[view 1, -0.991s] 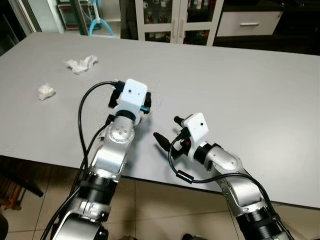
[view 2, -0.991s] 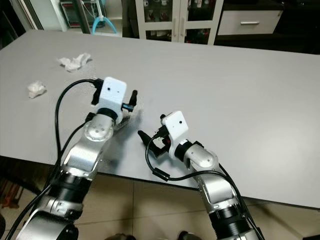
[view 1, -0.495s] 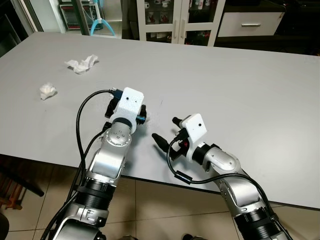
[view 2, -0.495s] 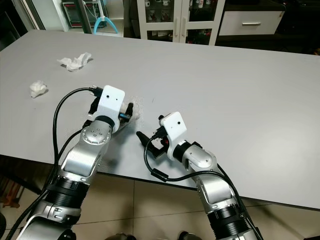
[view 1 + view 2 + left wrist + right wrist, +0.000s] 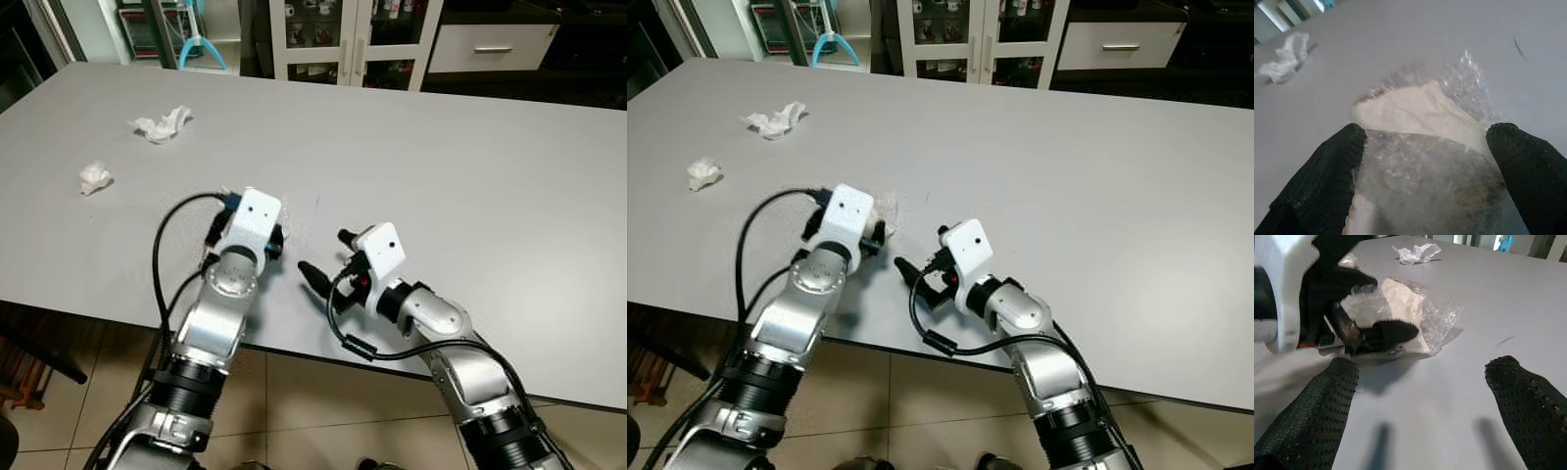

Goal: Picking trash to rubbish bin

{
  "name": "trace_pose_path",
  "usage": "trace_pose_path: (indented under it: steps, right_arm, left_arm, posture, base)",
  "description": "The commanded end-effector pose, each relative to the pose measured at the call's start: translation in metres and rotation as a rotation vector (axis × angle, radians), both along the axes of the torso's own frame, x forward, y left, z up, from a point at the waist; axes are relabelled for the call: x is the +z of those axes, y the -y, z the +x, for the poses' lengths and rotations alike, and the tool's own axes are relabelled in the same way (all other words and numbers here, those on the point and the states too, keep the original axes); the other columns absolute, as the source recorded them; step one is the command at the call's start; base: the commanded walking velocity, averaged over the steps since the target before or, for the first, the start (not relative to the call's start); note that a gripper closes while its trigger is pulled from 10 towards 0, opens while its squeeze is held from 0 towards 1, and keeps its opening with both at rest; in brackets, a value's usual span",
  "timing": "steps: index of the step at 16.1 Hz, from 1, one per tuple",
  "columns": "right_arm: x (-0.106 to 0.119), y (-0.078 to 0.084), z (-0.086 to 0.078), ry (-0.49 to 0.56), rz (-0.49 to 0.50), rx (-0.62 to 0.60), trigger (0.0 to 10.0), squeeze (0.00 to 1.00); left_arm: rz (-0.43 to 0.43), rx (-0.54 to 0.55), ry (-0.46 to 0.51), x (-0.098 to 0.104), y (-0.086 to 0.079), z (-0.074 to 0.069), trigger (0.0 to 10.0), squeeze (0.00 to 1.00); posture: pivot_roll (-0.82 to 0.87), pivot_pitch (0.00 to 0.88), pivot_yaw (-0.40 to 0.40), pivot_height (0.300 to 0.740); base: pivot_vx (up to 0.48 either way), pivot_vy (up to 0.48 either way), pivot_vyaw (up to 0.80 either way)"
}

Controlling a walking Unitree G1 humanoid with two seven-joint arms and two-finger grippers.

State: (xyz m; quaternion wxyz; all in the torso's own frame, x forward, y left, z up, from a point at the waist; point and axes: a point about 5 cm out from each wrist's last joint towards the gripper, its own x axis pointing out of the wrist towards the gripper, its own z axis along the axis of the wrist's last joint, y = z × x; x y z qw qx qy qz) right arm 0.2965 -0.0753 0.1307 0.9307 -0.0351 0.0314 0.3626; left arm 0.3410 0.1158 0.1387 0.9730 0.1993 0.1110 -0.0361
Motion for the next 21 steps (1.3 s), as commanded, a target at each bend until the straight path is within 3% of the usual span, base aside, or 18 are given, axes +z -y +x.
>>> trace_pose_path:
  steps: [1, 4, 10, 11, 12, 13, 21]
  right_arm:
    - [0.0, -0.002, -0.001, 0.006, -0.01, 0.013, 10.0, 0.0]
    - [0.0, -0.002, -0.001, 0.006, -0.011, 0.013, 10.0, 0.0]
    - [-0.001, -0.002, -0.001, 0.004, -0.009, 0.012, 10.0, 0.0]
    - [-0.001, -0.002, -0.002, 0.005, -0.011, 0.014, 10.0, 0.0]
    - [-0.001, -0.002, -0.001, 0.005, -0.01, 0.014, 10.0, 0.0]
    - [0.0, -0.001, -0.001, 0.006, -0.01, 0.01, 10.0, 0.0]
    - [0.0, -0.001, 0.001, 0.008, -0.014, 0.013, 10.0, 0.0]
  left_arm:
    - [-0.049, -0.012, -0.041, -0.011, 0.003, -0.003, 10.0, 0.0]
    - [-0.152, -0.015, -0.089, -0.02, 0.008, -0.004, 10.0, 0.0]
    - [-0.188, -0.045, -0.116, -0.028, 0.015, -0.007, 10.0, 0.0]
    - [-0.193, -0.046, -0.115, -0.028, 0.015, -0.007, 8.0, 0.0]
    - [-0.195, -0.048, -0.115, -0.028, 0.016, -0.007, 2.1, 0.0]
    - [-0.196, -0.051, -0.112, -0.027, 0.017, -0.007, 0.0, 0.0]
    - [-0.193, -0.054, -0.107, -0.028, 0.017, -0.006, 0.0, 0.0]
  posture:
    - [-0.04, 0.093, 0.041, 0.74]
    - [-0.04, 0.094, 0.04, 0.74]
    - [-0.04, 0.097, 0.04, 0.74]
    - [-0.04, 0.094, 0.039, 0.74]
    - [-0.05, 0.095, 0.039, 0.74]
    - [-0.05, 0.092, 0.039, 0.74]
    - [-0.04, 0.083, 0.038, 0.74]
  base:
    - [0.0, 0.0, 0.0]
    - [0.0, 0.0, 0.0]
    - [0.0, 0.0, 0.0]
    - [0.0, 0.0, 0.0]
    - [0.0, 0.0, 0.0]
    - [0.0, 0.0, 0.0]
    - [0.0, 0.0, 0.0]
